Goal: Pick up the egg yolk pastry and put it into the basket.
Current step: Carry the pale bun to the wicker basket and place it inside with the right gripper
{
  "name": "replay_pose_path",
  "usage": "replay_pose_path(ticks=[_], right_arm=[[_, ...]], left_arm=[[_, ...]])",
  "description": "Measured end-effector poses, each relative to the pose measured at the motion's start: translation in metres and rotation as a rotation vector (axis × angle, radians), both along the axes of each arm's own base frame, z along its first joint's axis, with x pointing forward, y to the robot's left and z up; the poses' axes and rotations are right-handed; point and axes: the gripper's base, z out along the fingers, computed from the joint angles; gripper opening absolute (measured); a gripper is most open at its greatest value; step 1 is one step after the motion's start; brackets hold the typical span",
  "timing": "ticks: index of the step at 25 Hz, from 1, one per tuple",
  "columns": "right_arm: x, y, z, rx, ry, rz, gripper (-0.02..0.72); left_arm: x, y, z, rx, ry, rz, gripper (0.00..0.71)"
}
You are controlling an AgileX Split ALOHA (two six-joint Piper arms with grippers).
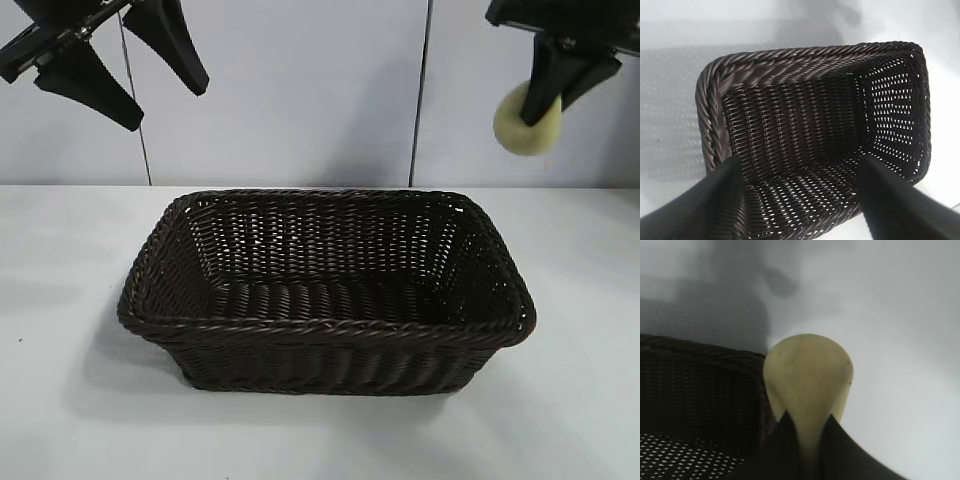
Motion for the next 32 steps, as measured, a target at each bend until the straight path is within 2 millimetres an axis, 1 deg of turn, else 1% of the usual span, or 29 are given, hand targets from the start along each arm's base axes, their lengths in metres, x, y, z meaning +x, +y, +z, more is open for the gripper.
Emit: replay_pose_path(ticks=[5,11,13,16,17,21,23,27,29,31,32], right_arm=[[-0.011,0.043,0.001,0.000,0.012,0.112,0.034],[-0.030,0.098,0.001,0.001,0.015,0.247,0.034],[-0.036,0.112,0.000,-0.003,0.019,0.272,0.034],[-0.041,0.130,-0.009,-0.012,0.043,0.299,0.033],[-0.041,0.135,-0.013,-0.018,0.052,0.308,0.033],[-0.040,0.151,-0.040,-0.043,0.115,0.339,0.033],[-0.038,0.156,-0.054,-0.053,0.142,0.344,0.033],[-0.032,0.161,-0.072,-0.058,0.154,0.336,0.040],[-0.031,0.161,-0.073,-0.059,0.154,0.333,0.079],[-0.031,0.161,-0.073,-0.058,0.152,0.333,0.154],[-0.031,0.161,-0.073,-0.058,0.151,0.332,0.210]], left_arm=[[0.000,0.000,0.000,0.000,0.000,0.000,0.480],[0.000,0.000,0.000,0.000,0.000,0.000,0.480],[0.000,0.000,0.000,0.000,0.000,0.000,0.480],[0.000,0.000,0.000,0.000,0.000,0.000,0.480],[0.000,0.000,0.000,0.000,0.000,0.000,0.480],[0.000,0.000,0.000,0.000,0.000,0.000,0.480],[0.000,0.000,0.000,0.000,0.000,0.000,0.480],[0.000,0.000,0.000,0.000,0.000,0.000,0.480],[0.000,0.000,0.000,0.000,0.000,0.000,0.480],[0.000,0.000,0.000,0.000,0.000,0.000,0.480],[0.000,0.000,0.000,0.000,0.000,0.000,0.480]])
